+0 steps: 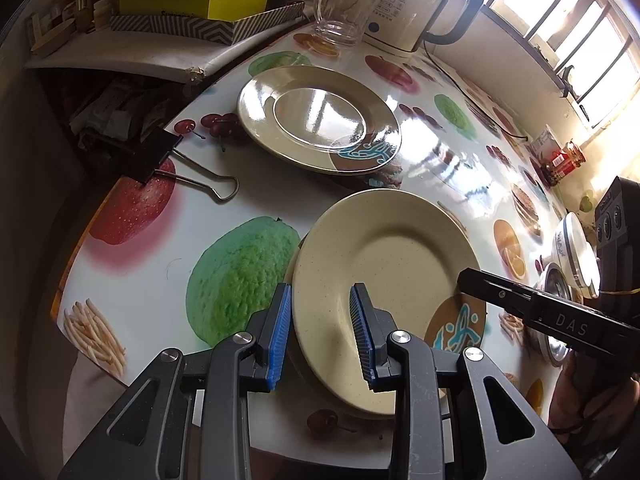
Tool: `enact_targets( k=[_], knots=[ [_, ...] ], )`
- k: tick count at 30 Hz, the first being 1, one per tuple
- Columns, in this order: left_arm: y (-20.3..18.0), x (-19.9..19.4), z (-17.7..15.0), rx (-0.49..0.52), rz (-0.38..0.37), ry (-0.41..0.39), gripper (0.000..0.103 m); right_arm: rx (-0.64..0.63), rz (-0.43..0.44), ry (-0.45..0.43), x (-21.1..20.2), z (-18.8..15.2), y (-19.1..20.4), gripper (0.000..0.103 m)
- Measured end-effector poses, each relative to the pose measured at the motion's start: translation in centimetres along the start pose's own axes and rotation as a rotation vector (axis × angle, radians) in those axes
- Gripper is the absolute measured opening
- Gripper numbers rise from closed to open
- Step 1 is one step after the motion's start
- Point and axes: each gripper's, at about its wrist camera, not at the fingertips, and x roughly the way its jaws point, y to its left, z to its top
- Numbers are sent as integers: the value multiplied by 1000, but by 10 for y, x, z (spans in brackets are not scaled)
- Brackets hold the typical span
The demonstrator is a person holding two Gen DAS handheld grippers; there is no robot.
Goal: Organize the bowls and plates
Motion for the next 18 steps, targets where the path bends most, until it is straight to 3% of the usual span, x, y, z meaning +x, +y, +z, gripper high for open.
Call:
enact_targets(
  k=[18],
  knots=[
    [3, -5, 4, -15, -3, -21, 31, -23, -17, 2, -1, -1, 2, 20]
  ],
)
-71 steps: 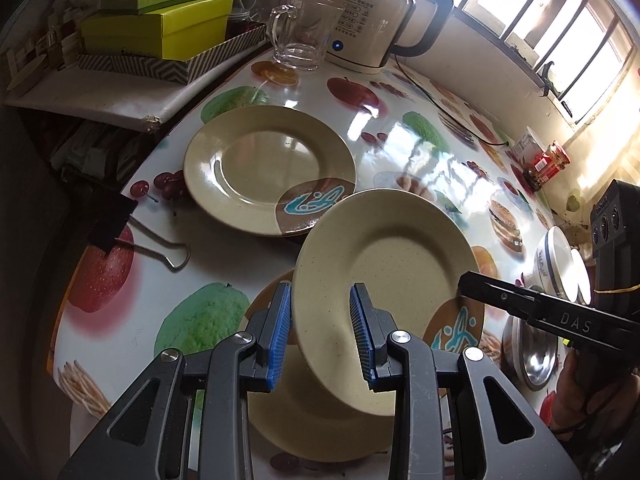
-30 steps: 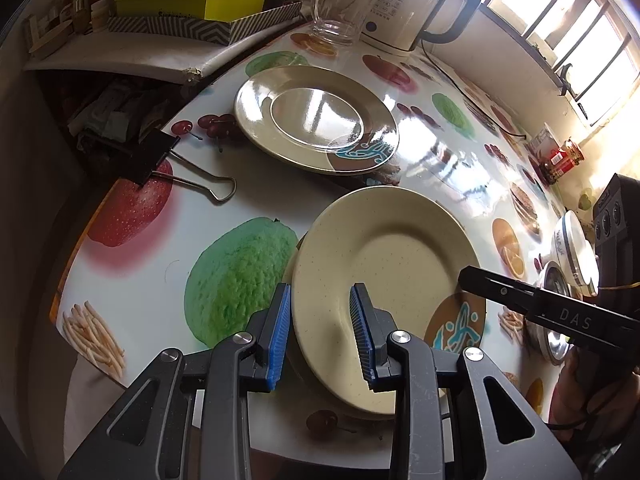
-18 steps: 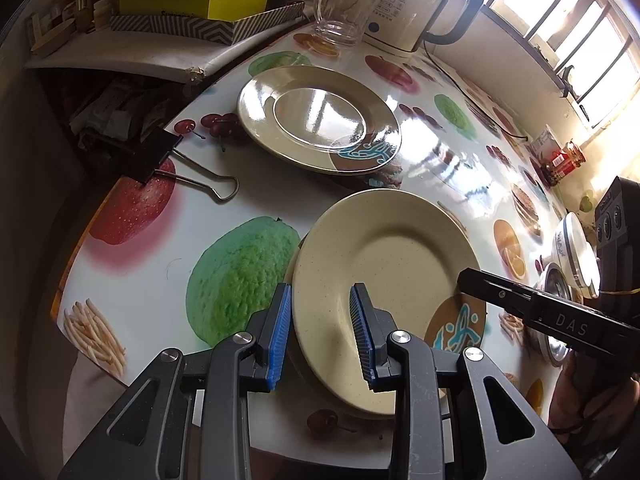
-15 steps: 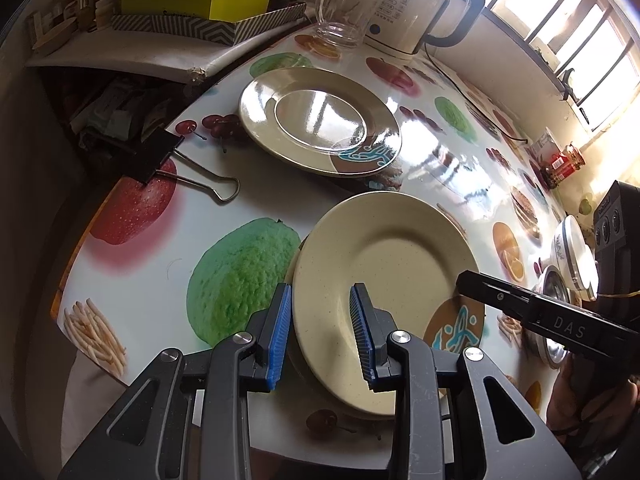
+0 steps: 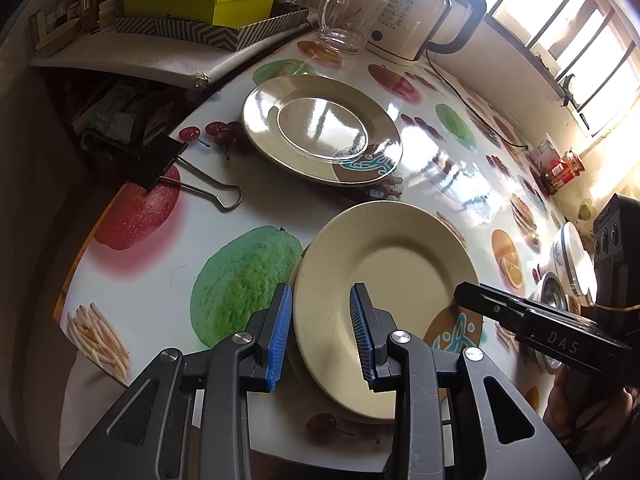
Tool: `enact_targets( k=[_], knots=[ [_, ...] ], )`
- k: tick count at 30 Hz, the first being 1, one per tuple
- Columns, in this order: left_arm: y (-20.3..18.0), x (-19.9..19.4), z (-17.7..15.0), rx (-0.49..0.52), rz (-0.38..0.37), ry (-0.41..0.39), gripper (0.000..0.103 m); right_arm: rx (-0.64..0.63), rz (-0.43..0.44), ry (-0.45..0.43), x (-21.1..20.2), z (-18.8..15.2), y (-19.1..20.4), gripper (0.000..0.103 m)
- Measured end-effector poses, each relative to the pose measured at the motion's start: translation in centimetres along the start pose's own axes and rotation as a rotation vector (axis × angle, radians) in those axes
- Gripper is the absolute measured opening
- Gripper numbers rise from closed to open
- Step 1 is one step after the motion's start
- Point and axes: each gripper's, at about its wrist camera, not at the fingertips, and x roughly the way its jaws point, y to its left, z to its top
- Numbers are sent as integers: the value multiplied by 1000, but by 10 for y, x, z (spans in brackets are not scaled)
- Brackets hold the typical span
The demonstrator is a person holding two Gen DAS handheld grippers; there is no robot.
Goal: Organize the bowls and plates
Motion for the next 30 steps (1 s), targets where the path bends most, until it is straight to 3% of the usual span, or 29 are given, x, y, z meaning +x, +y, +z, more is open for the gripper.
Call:
enact_targets(
  k=[8, 23, 30],
  knots=[
    [5, -2, 1, -12, -3, -4, 31, -50, -54, -21, -3, 0, 9, 33],
    [5, -1, 0, -18, -41, 8, 31, -80, -72, -15, -1, -2, 23, 37],
    [8, -4, 4, -15, -36, -6, 31, -90, -93, -52, -14, 7, 23, 37]
  ],
)
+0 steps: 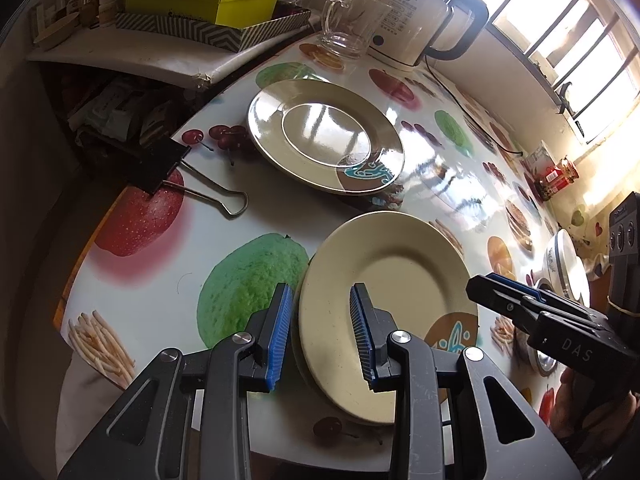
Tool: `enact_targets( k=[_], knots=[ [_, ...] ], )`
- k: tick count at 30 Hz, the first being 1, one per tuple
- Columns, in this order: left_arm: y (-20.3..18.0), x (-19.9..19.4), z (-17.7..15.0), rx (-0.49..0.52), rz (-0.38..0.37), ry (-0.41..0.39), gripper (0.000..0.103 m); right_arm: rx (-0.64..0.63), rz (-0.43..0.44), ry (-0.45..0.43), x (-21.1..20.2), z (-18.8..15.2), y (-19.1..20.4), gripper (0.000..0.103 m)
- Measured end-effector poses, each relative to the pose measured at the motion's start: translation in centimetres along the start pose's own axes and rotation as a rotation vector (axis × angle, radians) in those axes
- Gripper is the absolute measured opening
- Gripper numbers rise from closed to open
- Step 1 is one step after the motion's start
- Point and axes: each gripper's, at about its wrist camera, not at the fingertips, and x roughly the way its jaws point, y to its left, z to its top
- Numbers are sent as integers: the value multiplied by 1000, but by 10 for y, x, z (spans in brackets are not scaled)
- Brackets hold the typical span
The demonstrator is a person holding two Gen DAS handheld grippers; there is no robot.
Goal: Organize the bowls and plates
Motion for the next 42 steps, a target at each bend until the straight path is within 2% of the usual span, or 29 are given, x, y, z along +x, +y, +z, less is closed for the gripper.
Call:
enact_targets(
  k=[7, 14, 26, 32, 42],
  knots=[
    [8, -9, 15, 4, 11, -34, 31, -5, 10, -39, -11, 14, -4, 37],
    [17, -22, 34, 17, 17, -72, 31, -2, 63, -58, -27, 30, -2, 37],
    [36, -33, 66, -17, 3, -122, 31, 9, 83, -117, -43, 73, 4, 37],
    [46, -23, 81, -26, 15, -118, 31, -6, 48, -139, -31, 91, 9, 37],
    [52, 5, 98, -41, -7, -80, 31, -4, 39, -82, 18, 118, 10, 37]
  ],
)
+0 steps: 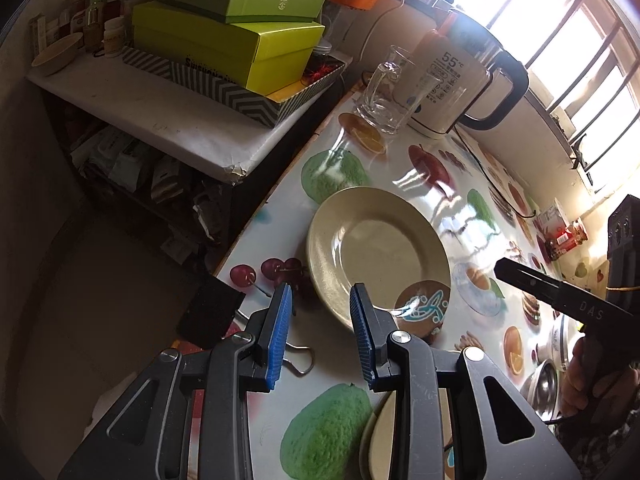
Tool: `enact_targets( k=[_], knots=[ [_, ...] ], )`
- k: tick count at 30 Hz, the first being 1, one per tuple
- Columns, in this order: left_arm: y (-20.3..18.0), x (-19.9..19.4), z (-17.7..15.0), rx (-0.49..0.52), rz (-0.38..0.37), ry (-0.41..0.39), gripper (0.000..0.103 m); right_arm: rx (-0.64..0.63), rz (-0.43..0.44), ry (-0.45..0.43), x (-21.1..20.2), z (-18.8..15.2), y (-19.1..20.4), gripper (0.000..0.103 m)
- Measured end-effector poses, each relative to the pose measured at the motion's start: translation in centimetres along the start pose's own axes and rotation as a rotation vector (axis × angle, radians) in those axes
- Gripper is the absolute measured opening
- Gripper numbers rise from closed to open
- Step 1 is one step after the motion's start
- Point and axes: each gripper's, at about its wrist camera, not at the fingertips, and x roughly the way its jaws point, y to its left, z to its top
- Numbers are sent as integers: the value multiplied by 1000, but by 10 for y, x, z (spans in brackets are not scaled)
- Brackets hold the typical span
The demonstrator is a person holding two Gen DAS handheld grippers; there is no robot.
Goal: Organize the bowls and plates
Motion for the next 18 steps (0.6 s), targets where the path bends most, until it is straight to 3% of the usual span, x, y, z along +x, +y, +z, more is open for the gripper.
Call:
enact_targets(
  k=[6, 18],
  knots=[
    [3, 15, 7, -16, -35, 11, 31, -9, 7, 26, 24, 8, 0, 37],
    [3, 36, 10, -28, -33, 48, 31, -1, 23, 60, 50, 16, -5, 37]
  ],
)
